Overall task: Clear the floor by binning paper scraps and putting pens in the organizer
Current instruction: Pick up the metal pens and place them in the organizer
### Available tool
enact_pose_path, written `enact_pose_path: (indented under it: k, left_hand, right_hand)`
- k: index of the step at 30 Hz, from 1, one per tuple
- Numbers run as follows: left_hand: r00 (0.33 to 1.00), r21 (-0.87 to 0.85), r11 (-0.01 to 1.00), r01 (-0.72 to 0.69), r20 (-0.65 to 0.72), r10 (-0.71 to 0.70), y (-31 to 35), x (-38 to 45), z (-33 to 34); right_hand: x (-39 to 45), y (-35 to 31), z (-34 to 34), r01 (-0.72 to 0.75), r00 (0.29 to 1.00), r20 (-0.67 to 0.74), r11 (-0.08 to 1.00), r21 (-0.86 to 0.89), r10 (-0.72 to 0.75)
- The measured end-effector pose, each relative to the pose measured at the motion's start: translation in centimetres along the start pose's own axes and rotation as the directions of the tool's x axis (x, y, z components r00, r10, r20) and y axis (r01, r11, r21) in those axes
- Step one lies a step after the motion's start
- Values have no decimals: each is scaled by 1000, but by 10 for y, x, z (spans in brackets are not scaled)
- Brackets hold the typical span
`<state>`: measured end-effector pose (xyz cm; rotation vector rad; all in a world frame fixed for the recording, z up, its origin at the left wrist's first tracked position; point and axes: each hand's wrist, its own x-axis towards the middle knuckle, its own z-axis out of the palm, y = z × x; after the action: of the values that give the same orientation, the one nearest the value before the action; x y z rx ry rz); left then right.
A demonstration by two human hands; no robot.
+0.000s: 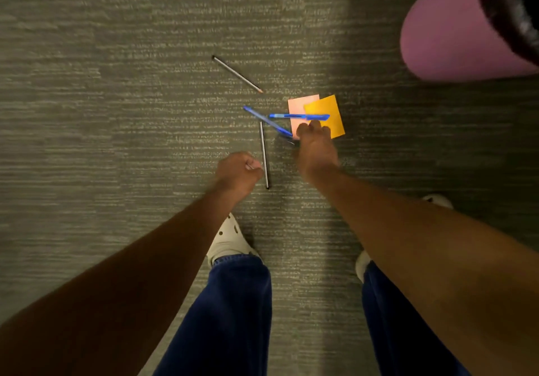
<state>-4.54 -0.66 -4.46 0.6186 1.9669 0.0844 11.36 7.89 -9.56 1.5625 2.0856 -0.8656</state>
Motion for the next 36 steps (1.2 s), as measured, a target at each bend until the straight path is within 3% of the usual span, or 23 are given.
enact_pose_path:
  k: [6,9,14,17,19,22,26,29,31,33,36]
  left_hand:
    - [996,268,963,-28,-73,50,7,51,51]
    - [985,367,929,-45,-139,103,11,60,64]
    - [979,224,975,3,-199,43,3,67,50]
    - [937,314,948,-58,-311,161,3,83,12]
    - [873,477,860,-184,-322,366,13,101,-23]
    - [774,688,637,-347,-174,609,39,133,-67]
    - [793,860,353,-369,93,602,74,169,-84]
    - [812,891,290,-349,133,568,86,181,-78]
    - [845,902,301,-310,117,522,90,183,-70]
    - [881,884,377,-275,75,467,86,180,-62]
    - [935,699,684,-209,-61,348,78,167,-52]
  right_hand:
    - [2,17,13,44,991,-131,985,165,-23]
    - [2,28,8,64,974,-223,985,162,-26]
    - [20,41,-4,82,963,-269,980,181,-31]
    - [28,39,-4,61,959,-285,979,193,-4]
    - [27,35,-1,60,959,-283,978,201,0]
    - [20,30,8,81,965,-261,979,187,-30]
    - [3,31,17,113,963,-262,979,172,-65]
    - [-8,35,26,117,966,-248,978,171,-72]
    - [-13,38,31,110,966,-250,974,197,-59]
    - [-16,40,33,104,969,-244,969,226,-47]
    - [-18,38,33,86,974,-225,957,278,-22]
